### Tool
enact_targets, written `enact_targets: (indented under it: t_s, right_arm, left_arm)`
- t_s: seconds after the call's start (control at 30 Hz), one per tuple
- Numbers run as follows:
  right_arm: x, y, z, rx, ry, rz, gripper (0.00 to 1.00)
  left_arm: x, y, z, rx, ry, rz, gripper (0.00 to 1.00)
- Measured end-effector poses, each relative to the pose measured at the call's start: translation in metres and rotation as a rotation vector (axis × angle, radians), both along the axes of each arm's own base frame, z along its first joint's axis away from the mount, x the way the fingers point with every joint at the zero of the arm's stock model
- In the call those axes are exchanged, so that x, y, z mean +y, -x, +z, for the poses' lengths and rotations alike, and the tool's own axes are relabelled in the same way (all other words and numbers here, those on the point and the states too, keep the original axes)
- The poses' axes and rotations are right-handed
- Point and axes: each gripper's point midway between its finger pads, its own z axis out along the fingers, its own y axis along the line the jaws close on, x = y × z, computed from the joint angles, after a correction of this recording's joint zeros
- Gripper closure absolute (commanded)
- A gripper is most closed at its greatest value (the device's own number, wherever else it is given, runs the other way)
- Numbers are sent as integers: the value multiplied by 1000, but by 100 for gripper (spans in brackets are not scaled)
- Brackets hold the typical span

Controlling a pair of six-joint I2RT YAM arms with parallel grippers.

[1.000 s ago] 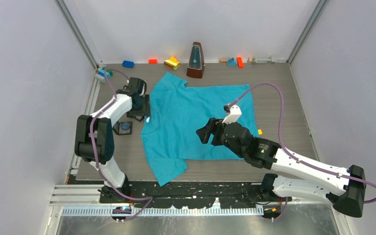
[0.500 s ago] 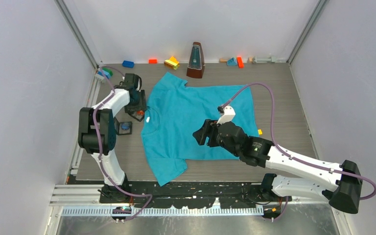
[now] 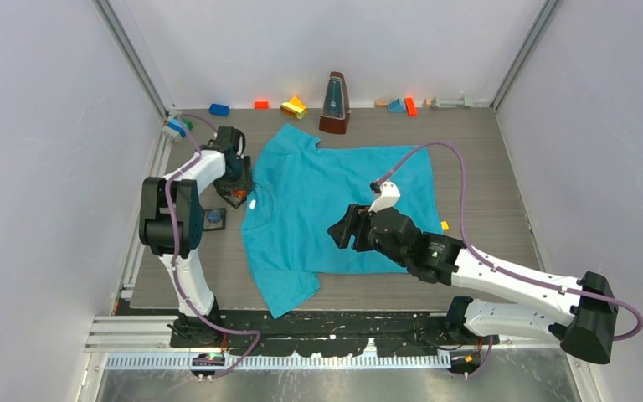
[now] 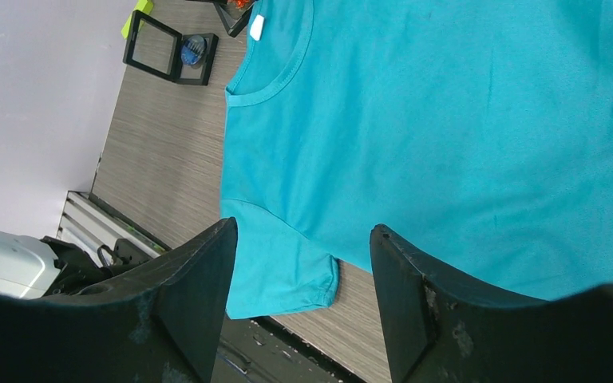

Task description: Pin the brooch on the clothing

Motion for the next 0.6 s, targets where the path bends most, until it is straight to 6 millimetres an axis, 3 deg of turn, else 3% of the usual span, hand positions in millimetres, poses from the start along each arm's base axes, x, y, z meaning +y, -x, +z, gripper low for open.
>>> enact_targets:
  t_s: [0.6]
  right_arm:
    - [3,0,-5,20,-2,1,33]
  left_arm:
    - [0,-11,-1,-4,-10,-8,39]
